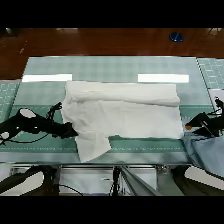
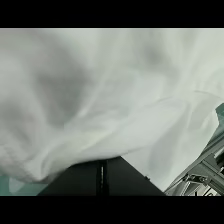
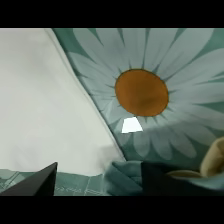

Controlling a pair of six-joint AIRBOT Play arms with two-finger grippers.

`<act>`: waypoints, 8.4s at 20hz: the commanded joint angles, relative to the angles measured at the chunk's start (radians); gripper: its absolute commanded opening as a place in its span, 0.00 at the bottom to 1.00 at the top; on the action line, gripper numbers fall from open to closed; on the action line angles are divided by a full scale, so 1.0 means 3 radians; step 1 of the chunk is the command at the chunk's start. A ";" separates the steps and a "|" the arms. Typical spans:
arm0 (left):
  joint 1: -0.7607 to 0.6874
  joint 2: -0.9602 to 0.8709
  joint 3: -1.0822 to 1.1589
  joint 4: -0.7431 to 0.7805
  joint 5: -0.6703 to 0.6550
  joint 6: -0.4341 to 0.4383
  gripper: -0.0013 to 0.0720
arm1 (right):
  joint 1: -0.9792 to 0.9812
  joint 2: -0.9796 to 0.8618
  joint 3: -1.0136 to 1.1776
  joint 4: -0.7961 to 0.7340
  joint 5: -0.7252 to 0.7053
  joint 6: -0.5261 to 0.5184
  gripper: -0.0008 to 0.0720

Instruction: Fold the shirts.

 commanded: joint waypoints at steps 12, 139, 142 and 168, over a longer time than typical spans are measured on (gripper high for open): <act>0.0004 0.0003 0.0050 -0.0004 0.0050 0.0006 0.05 | 0.0852 -0.0502 0.0005 -0.0148 -0.0298 0.0207 0.38; 0.0289 -0.0258 0.3885 -0.1840 -0.1536 -0.0159 0.05 | 0.4714 -0.0622 0.0841 0.1888 -0.3231 0.0726 0.77; 0.0289 -0.0258 0.3883 -0.1554 -0.1536 -0.0160 0.05 | 0.4456 -0.0299 0.0841 0.1652 -0.2898 0.0636 0.77; -0.0380 -0.0298 0.2398 0.0872 -0.1586 -0.0647 0.53 | 0.2538 -0.0759 0.0001 0.2280 -0.1876 0.0036 0.72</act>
